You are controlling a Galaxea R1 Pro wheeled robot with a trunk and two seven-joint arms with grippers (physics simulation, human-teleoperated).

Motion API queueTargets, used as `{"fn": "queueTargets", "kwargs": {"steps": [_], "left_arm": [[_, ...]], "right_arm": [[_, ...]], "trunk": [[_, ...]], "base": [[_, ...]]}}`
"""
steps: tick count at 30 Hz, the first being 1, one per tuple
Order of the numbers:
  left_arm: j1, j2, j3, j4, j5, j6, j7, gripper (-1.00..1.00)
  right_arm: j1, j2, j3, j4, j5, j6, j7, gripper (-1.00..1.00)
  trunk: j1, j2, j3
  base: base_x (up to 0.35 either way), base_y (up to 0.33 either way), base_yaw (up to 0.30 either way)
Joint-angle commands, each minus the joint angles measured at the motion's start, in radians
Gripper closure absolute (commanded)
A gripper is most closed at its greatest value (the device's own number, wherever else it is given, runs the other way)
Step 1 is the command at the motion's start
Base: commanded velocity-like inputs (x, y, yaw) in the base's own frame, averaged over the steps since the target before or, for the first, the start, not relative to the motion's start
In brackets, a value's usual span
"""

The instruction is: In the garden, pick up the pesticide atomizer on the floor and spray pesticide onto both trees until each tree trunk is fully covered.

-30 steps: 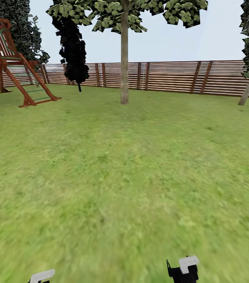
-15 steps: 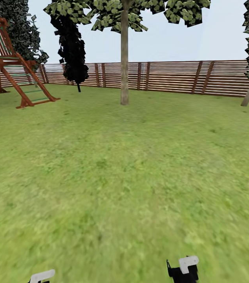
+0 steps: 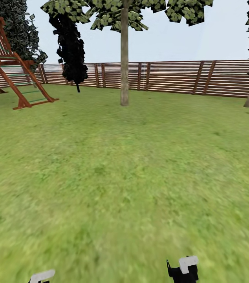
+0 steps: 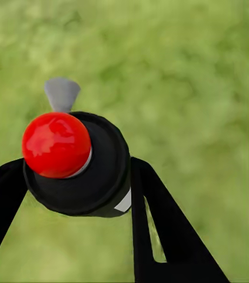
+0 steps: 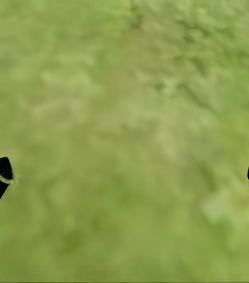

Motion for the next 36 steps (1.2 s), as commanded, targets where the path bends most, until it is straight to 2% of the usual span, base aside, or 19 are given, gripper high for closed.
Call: {"fn": "queueTargets", "kwargs": {"steps": [1, 36], "left_arm": [[0.0, 0.0, 0.0, 0.0, 0.0, 0.0, 0.0, 1.0], [0.005, 0.0, 0.0, 0.0, 0.0, 0.0, 0.0, 1.0]], "right_arm": [[0.0, 0.0, 0.0, 0.0, 0.0, 0.0, 0.0, -1.0], [0.0, 0.0, 0.0, 0.0, 0.0, 0.0, 0.0, -1.0]], "trunk": [[0.0, 0.0, 0.0], [0.0, 0.0, 0.0]], "base": [[0.34, 0.0, 0.0], [0.34, 0.0, 0.0]]}}
